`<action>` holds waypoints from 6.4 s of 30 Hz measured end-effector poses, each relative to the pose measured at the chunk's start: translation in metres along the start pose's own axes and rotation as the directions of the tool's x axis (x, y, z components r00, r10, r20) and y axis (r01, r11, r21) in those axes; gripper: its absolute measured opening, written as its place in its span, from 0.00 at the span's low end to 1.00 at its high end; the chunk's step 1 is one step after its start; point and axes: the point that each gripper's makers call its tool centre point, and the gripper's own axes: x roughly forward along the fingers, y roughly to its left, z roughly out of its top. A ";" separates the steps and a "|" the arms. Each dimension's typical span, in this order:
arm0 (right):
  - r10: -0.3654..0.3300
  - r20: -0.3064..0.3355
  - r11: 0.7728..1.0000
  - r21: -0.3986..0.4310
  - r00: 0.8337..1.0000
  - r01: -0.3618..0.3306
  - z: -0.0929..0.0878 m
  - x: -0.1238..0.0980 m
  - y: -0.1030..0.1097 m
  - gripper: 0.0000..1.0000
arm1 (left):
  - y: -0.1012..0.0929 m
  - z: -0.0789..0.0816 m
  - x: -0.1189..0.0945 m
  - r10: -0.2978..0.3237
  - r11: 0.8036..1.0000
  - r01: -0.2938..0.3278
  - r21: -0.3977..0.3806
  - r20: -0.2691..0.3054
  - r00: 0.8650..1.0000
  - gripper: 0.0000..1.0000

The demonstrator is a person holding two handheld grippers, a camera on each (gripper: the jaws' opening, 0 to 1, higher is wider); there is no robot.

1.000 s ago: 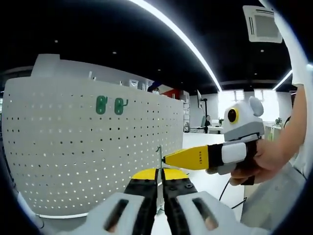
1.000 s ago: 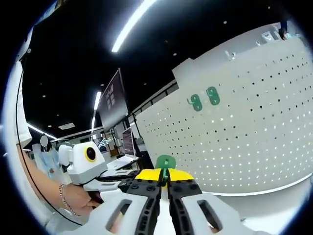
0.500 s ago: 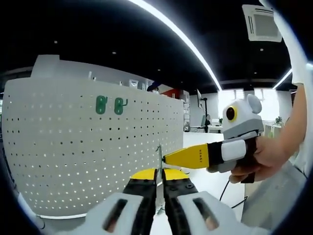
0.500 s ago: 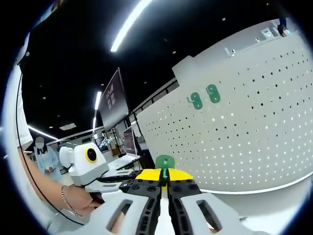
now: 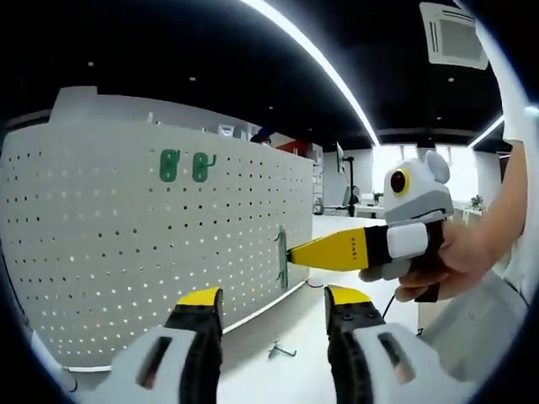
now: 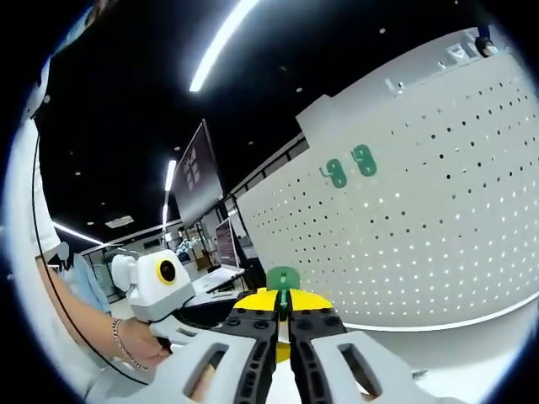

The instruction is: Insert the hook assembly into the mounting plate slot until the hook locks in place.

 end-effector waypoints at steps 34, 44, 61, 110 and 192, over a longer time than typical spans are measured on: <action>-0.100 -0.031 0.977 -0.193 0.995 0.092 0.003 -0.005 -0.010 0.01 | 0.007 -0.015 0.000 0.035 0.999 -0.037 -0.038 -0.053 0.998 0.90; -0.195 -0.059 0.914 -0.372 0.979 0.160 0.003 -0.005 -0.017 0.01 | 0.007 -0.015 -0.001 0.036 0.999 -0.038 -0.034 -0.053 0.998 0.88; -0.260 -0.004 0.917 -0.315 0.966 0.245 0.036 -0.001 -0.050 0.01 | 0.010 -0.021 -0.009 0.038 0.999 -0.040 -0.023 -0.079 0.996 0.86; -0.379 0.140 0.857 -0.320 0.915 0.404 0.125 0.011 -0.118 0.01 | 0.003 -0.069 -0.052 0.005 0.999 -0.016 -0.051 -0.209 0.978 0.83; -0.605 0.206 0.711 -0.294 0.769 0.638 0.142 0.061 -0.143 0.04 | 0.007 -0.087 -0.070 0.009 0.997 -0.030 -0.071 -0.279 0.960 0.80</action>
